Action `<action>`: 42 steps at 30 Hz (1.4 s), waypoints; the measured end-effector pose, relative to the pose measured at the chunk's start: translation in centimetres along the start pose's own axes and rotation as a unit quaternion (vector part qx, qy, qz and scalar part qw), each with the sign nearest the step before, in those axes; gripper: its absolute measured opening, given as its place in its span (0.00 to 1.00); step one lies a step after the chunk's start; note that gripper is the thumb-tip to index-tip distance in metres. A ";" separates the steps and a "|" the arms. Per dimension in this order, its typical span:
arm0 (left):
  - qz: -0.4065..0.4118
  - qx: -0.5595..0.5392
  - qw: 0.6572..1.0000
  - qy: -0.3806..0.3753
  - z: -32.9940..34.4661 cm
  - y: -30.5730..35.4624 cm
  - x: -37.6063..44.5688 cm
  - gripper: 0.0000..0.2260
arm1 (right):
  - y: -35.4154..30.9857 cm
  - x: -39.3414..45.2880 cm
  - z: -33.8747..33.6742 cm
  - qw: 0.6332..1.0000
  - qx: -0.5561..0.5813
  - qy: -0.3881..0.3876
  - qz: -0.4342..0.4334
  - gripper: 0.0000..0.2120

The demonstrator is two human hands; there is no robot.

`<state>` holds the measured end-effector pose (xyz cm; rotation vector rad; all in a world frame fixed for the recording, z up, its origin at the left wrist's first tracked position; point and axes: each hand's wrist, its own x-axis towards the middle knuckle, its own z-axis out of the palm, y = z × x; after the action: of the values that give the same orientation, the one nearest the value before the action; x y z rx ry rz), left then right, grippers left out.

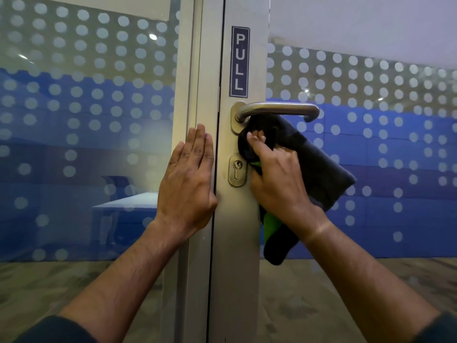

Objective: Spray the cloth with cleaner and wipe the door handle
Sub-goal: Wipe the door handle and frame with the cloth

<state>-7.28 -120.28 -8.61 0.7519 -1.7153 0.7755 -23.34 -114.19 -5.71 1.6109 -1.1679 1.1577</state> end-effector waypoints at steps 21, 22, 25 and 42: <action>0.001 -0.002 1.000 0.000 0.2 0.1 -0.1 0.34 | -1.2 -6.5 2.9 0.998 -0.038 -0.036 0.021 0.37; 0.002 -0.001 1.000 0.001 0.2 0.0 -0.1 0.34 | -1.2 -5.6 2.9 0.998 -0.043 -0.027 0.023 0.37; 0.005 -0.004 1.000 -0.001 0.1 -0.1 -0.1 0.34 | -1.2 -2.7 2.7 0.998 -0.053 0.001 0.038 0.37; -0.005 -0.009 1.000 -0.017 -0.3 0.2 -0.1 0.34 | -0.6 -4.9 -2.4 0.921 0.259 0.170 0.238 0.23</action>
<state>-7.28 -119.94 -8.70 0.7656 -1.7459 0.7426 -23.96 -110.65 -9.93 1.4289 -1.1039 2.1144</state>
